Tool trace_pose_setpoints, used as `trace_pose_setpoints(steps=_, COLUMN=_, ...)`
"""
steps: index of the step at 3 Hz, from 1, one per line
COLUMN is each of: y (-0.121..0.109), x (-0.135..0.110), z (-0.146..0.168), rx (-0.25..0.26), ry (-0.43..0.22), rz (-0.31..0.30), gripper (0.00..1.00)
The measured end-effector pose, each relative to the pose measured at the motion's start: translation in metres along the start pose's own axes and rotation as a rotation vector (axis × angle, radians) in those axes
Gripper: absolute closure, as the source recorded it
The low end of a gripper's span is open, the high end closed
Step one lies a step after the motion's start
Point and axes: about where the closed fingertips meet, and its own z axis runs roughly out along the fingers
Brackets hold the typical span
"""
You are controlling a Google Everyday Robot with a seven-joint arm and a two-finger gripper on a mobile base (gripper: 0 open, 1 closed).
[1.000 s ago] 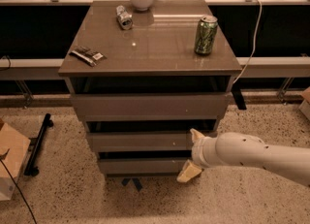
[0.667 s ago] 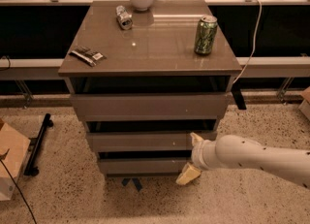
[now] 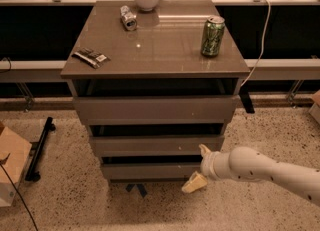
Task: Open bottom drawer
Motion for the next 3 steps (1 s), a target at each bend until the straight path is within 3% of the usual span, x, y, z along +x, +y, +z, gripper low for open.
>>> trace_pose_setpoints(steps=1, y=-0.001, x=0.013, z=0.018, rx=-0.017, ry=-0.036, rz=0.052, gripper=0.0)
trace_pose_setpoints(steps=3, y=-0.002, x=0.043, z=0.049, rx=-0.054, ry=-0.041, rz=0.143, gripper=0.0)
